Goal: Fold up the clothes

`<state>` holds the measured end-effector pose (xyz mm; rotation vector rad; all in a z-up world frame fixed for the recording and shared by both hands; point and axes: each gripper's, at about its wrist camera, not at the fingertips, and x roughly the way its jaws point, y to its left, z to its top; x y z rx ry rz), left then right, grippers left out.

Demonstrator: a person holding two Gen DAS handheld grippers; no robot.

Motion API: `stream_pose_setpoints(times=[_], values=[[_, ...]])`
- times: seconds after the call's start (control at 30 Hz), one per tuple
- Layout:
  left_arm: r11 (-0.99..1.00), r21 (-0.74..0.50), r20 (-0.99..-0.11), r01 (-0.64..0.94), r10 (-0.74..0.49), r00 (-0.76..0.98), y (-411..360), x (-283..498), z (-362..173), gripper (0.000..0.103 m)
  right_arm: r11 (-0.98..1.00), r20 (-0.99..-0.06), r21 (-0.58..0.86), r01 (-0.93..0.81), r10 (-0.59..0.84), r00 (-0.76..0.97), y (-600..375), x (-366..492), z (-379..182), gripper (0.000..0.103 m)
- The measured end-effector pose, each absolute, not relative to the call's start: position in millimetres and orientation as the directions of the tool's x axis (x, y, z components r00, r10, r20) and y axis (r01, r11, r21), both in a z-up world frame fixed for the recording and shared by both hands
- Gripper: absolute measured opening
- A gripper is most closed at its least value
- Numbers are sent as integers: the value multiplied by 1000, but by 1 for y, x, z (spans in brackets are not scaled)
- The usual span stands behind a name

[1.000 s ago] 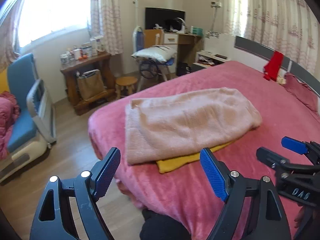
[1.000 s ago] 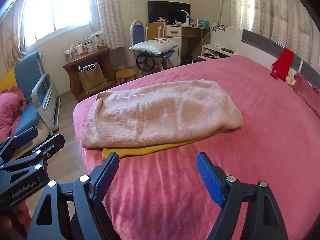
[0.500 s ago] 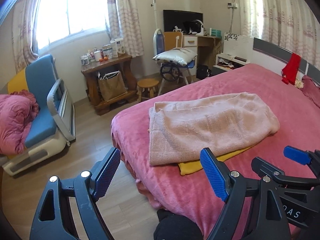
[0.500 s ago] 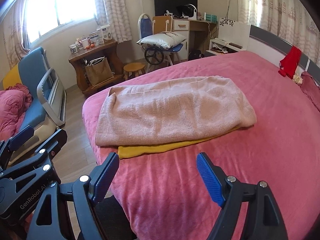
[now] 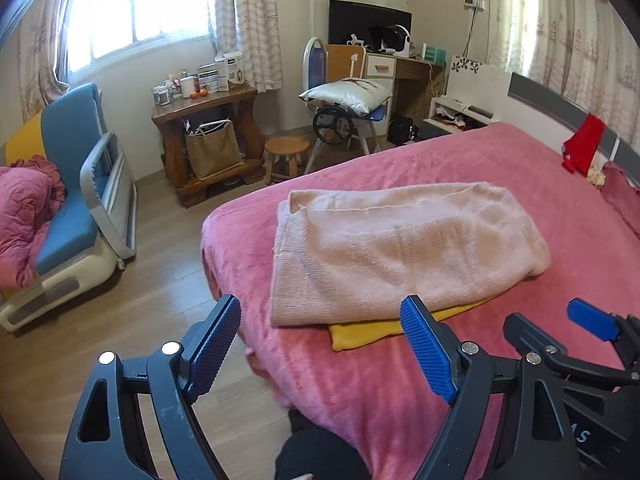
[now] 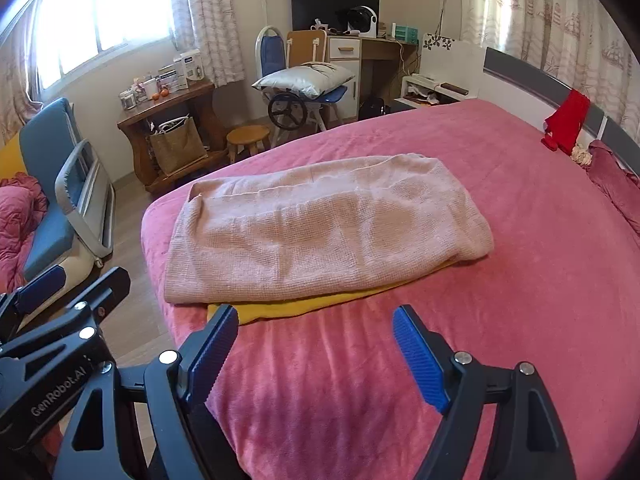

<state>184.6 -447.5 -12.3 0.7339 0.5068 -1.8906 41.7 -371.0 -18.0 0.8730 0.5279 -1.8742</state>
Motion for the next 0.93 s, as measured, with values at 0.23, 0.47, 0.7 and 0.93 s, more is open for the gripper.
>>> stream_pose_setpoints(times=[0.23, 0.47, 0.7, 0.93], values=[[-392, -46, -692, 919, -650, -313, -457, 185, -7, 84, -449, -761, 15, 893, -584, -281, -374, 36, -18, 81], [-405, -129, -704, 905, -605, -372, -464, 190, -9, 97, -452, -756, 23, 892, -592, -281, -378, 37, -18, 81], [-359, -65, -668, 931, -677, -308, -455, 195, 2, 97, -463, -763, 50, 885, -589, -266, -378, 34, -24, 81], [-335, -76, -650, 939, -698, -302, -452, 200, 3, 97, -466, -762, 63, 882, -593, -259, -376, 33, -24, 81]])
